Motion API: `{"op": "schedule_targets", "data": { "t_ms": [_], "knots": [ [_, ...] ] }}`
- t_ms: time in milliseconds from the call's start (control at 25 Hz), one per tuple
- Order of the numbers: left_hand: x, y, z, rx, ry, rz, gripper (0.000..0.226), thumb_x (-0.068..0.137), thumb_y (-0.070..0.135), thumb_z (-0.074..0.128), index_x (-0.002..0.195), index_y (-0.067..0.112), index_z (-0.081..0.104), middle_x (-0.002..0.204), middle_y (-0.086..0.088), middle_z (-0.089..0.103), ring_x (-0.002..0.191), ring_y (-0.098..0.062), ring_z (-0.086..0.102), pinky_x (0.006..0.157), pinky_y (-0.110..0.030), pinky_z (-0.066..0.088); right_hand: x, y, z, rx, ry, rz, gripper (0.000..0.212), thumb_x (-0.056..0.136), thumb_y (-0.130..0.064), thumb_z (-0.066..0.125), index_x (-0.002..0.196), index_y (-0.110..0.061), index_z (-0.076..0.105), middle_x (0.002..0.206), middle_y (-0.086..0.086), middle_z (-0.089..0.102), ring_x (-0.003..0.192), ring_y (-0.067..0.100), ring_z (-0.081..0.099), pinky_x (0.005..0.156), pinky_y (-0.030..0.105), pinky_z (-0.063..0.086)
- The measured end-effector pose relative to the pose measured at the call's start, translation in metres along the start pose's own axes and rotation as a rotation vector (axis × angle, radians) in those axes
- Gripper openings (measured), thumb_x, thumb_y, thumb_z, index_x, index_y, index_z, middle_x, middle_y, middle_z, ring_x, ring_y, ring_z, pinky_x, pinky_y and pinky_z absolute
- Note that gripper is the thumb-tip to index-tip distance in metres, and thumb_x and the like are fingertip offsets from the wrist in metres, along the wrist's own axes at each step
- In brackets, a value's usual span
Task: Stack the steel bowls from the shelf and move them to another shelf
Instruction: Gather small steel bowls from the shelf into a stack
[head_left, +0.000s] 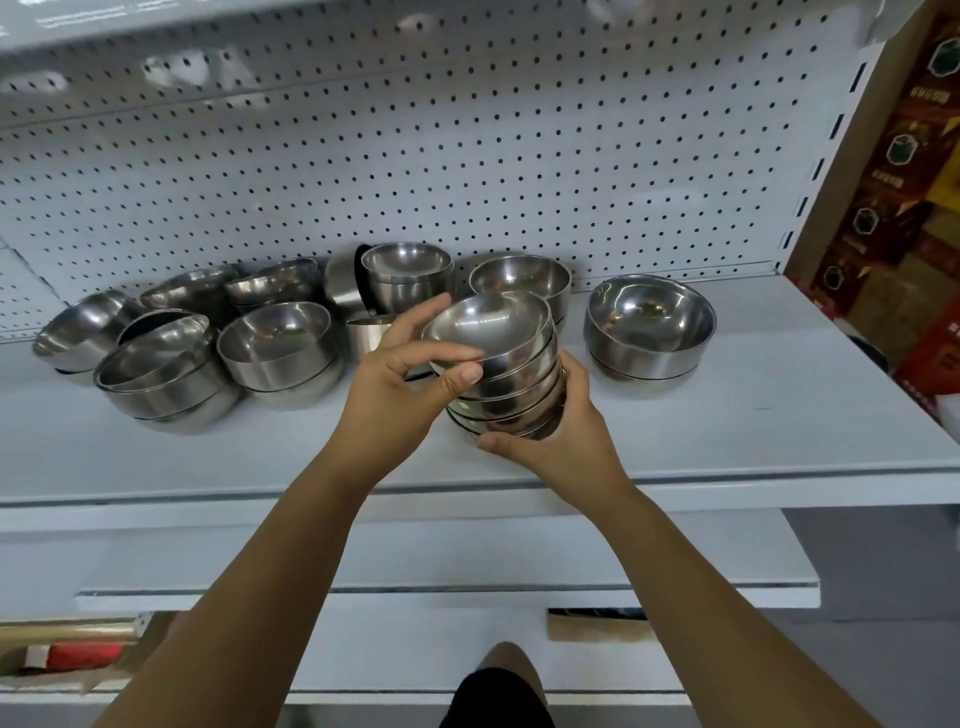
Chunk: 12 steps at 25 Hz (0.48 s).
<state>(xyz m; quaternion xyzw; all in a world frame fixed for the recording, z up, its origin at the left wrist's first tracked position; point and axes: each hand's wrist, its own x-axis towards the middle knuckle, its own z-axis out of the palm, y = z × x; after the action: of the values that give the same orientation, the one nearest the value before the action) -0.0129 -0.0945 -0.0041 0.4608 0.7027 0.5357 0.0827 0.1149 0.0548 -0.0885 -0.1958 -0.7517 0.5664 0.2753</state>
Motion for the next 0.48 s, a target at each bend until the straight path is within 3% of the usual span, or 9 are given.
{"op": "schedule_targets", "data": {
  "t_ms": [80,160,280,480],
  "knots": [
    [-0.002,-0.004,-0.003,-0.075,-0.030,-0.067,0.053,0.085,0.031,0.079,0.135,0.027,0.063,0.156,0.011,0.045,0.140,0.002,0.045,0.113,-0.022,0.041,0.001,-0.001,-0.001,0.024,-0.021,0.009,0.124,0.052,-0.058,0.098,0.154,-0.043,0.028,0.143,-0.022,0.055,0.131,-0.003,0.055,0.107,0.024,0.049],
    [-0.005,-0.010,-0.006,-0.143,-0.037,-0.125,0.076,0.083,0.029,0.082,0.149,0.027,0.046,0.148,0.013,0.053,0.137,-0.004,0.050,0.116,-0.035,0.041,0.001,-0.001,-0.004,0.081,-0.053,0.031,0.117,0.059,-0.047,0.097,0.154,-0.040,0.030,0.143,-0.022,0.056,0.128,-0.006,0.057,0.106,0.020,0.050],
    [-0.006,-0.015,-0.004,-0.132,-0.017,-0.141,0.086,0.076,0.028,0.083,0.151,0.023,0.041,0.142,0.014,0.057,0.136,-0.005,0.052,0.118,-0.037,0.040,0.002,-0.002,-0.008,0.123,-0.070,0.048,0.104,0.064,-0.042,0.093,0.150,-0.038,0.034,0.139,-0.022,0.057,0.122,-0.013,0.058,0.102,0.013,0.050],
    [-0.002,-0.015,-0.003,-0.189,0.044,-0.145,0.087,0.069,0.023,0.083,0.146,0.027,0.042,0.138,0.020,0.058,0.133,-0.003,0.054,0.113,-0.029,0.044,0.002,0.001,-0.008,0.084,-0.079,0.057,0.104,0.067,-0.048,0.088,0.151,-0.036,0.029,0.140,-0.022,0.054,0.123,-0.014,0.055,0.097,0.009,0.048]
  ]
}}
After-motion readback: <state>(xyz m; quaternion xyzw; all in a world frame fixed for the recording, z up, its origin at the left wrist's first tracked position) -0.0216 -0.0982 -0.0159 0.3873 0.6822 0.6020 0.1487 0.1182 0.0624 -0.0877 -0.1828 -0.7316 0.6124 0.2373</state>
